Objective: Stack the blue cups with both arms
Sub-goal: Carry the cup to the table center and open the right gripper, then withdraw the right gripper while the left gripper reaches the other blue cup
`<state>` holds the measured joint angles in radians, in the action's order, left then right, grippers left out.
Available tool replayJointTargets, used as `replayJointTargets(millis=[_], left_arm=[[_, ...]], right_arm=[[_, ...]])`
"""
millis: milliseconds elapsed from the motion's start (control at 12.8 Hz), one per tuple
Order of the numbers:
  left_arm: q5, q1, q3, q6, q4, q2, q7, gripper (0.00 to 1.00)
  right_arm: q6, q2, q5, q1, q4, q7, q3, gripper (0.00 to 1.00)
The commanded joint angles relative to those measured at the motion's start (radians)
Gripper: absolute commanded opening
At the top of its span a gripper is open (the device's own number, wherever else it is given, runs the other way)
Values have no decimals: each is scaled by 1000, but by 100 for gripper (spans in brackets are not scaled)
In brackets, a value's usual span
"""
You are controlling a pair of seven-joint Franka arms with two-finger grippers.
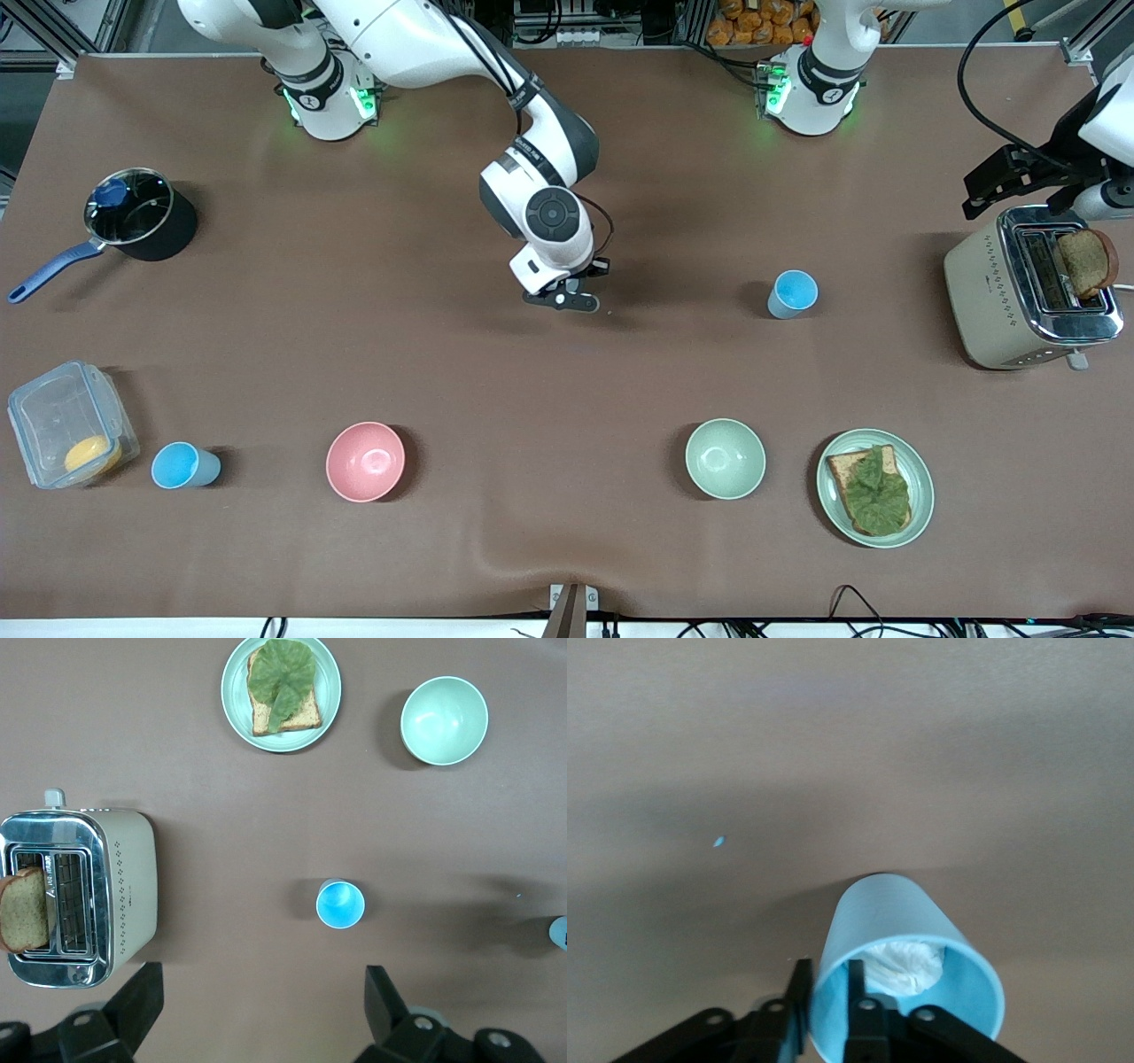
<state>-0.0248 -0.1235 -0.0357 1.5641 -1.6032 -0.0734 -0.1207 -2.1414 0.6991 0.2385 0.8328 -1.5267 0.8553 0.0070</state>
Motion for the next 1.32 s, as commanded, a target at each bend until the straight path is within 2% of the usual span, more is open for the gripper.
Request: replayJointTargets(millis=[0,156,311,545,778,934,1089,1245], left_arm=[[-18,11,5,1,12,1,-10,100],[-18,11,5,1,12,1,-10,100],[-17,10,7,1,12,3,-10,100],[-17,10,7,4,12,7,-10,100],[5,14,8,10,12,12,-13,100],[17,5,8,11,12,38,-5,100],[17,-5,14,11,12,70,-13,100],[25,-5,16,14,12,70,-14,100]], right_arm=[[31,-32,15,5,31,7,-5,100],[139,-97,-1,-11,42,4,-19,100],[249,-182,-34,-37,45,-18,-79,100],[446,-292,-162,-49,57,-190,-206,100],[595,-374,-163,-90,65,-453,-350,100],[643,-418,-153,-130,62,-606,-444,100],[659,-467,-151,-229,42,-764,-452,100],[661,-504,-150,-308,10,-831,-435,100]])
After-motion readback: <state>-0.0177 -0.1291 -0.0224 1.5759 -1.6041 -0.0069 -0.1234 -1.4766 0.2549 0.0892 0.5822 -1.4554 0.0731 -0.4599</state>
